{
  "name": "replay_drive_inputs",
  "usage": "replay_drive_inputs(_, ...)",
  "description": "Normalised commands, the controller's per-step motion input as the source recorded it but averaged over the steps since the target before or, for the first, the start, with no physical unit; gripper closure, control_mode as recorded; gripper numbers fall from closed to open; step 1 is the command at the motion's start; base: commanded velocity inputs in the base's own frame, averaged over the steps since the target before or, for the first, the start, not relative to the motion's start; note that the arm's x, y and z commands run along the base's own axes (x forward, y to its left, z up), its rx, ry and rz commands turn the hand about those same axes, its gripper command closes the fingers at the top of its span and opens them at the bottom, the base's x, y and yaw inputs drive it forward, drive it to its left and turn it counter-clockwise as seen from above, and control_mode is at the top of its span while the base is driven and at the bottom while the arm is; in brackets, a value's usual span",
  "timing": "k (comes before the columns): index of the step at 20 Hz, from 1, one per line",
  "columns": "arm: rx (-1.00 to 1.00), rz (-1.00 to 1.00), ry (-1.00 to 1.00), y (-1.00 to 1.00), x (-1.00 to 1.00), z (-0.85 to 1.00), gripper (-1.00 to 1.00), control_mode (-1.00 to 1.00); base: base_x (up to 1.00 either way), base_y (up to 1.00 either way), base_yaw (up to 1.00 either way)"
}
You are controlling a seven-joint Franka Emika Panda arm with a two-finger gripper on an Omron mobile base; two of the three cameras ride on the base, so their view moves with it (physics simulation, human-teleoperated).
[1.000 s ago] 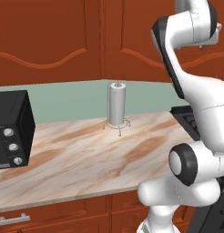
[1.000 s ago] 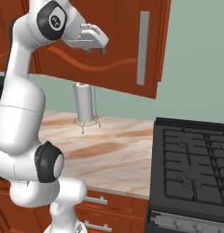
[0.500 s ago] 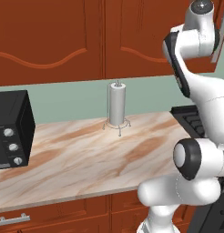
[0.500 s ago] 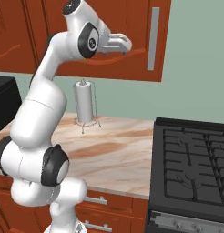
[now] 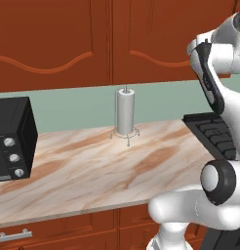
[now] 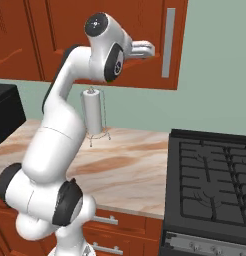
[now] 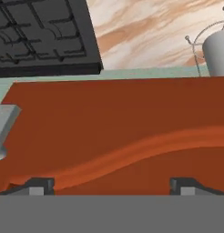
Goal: Pick the pear from the counter and place it in the cabinet. Then close the cabinet.
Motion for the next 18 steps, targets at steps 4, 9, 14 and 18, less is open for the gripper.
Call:
replay_drive_inputs(4,-0.06,0.14,-0.24,-0.68,-1.00,0.40,-1.00,-1.00,0.00,0.00,0.00)
replay_drive_inputs(9,-0.08,0.13,-0.23,-0.31,-1.00,0.18,-1.00,-1.00,0.00,0.00,0.00)
replay_drive_inputs(14,-0.06,0.17,-0.18,0.00,-0.85,-0.22,-1.00,-1.00,0.00,0.00,0.00)
replay_drive_inputs(18,-0.07,0.15,-0.28,0.05,-0.86,-0.55,-1.00,-1.00,0.00,0.00,0.00)
